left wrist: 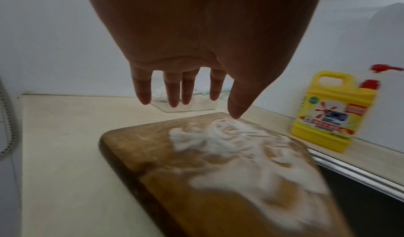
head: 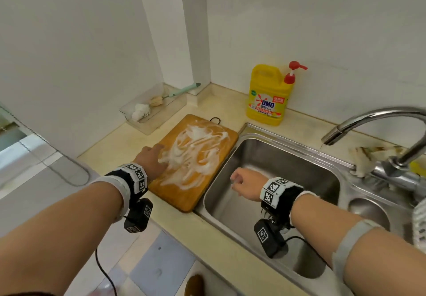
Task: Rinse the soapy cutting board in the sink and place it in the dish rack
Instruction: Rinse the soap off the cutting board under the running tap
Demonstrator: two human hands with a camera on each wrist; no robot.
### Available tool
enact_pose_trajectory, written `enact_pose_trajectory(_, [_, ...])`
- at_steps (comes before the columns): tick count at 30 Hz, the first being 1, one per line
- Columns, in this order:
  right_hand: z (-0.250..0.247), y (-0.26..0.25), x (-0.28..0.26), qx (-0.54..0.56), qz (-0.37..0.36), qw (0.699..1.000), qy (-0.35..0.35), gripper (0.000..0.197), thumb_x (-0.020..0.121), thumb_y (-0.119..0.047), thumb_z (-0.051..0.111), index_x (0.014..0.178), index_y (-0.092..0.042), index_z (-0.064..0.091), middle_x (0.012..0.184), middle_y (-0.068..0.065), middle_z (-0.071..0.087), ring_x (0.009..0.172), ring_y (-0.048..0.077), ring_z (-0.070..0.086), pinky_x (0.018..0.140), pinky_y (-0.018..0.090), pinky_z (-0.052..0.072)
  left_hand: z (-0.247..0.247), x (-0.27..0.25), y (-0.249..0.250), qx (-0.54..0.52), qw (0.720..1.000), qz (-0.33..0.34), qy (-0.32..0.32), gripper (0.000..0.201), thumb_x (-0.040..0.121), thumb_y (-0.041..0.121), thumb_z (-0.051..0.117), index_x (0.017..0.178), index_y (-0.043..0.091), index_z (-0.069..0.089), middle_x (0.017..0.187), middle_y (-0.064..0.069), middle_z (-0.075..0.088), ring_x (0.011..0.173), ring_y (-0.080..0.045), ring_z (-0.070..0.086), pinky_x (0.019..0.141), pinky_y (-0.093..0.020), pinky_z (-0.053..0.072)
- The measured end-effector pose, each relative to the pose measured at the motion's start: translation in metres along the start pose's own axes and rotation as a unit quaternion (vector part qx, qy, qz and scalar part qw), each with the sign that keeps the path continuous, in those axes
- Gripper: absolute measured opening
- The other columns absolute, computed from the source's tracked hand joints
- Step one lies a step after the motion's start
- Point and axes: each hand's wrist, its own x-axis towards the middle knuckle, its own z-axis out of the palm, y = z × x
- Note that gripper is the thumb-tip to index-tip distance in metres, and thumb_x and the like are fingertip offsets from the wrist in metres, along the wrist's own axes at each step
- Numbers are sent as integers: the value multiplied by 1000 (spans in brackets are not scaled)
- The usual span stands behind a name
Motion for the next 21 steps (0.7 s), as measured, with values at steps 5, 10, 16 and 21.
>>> enact_pose_trajectory(5, [39, -39, 46, 247, 142, 959, 12, 37, 96, -22, 55, 129, -7, 50, 98, 12, 64, 107, 36, 68, 93, 48, 57, -4, 47, -35, -90, 994, -31, -49, 73, 99, 38, 55, 157, 18, 16, 147, -24, 47, 121, -42, 57, 97, -44, 48])
enact_pose_trajectory(10, [61, -64, 57, 365, 191, 911, 34, 5, 95, -14, 58, 94, -9, 59, 88, 9, 67, 83, 26, 69, 88, 45, 60, -10, 73, -45, -138, 986, -35, -88, 83, 95, 55, 53, 158, 16, 14, 153, -22, 44, 131, -41, 51, 103, -42, 44])
enact_pose_trajectory(16, [77, -71, 56, 463, 218, 858, 48, 47, 85, -16, 71, 127, -9, 50, 120, 15, 66, 106, 35, 67, 94, 53, 57, -19, 90, -51, -166, 974, -51, -143, 87, 91, 57, 58, 157, 17, 19, 159, -17, 36, 139, -40, 43, 103, -48, 43])
enact_pose_trajectory(21, [72, -64, 43, 520, 207, 824, 92, 48, 89, -10, 67, 131, -11, 44, 122, 16, 62, 113, 41, 63, 97, 61, 52, -20, 93, -43, -172, 964, -68, -193, 90, 86, 55, 66, 155, 18, 20, 153, -19, 42, 129, -38, 51, 98, -55, 51])
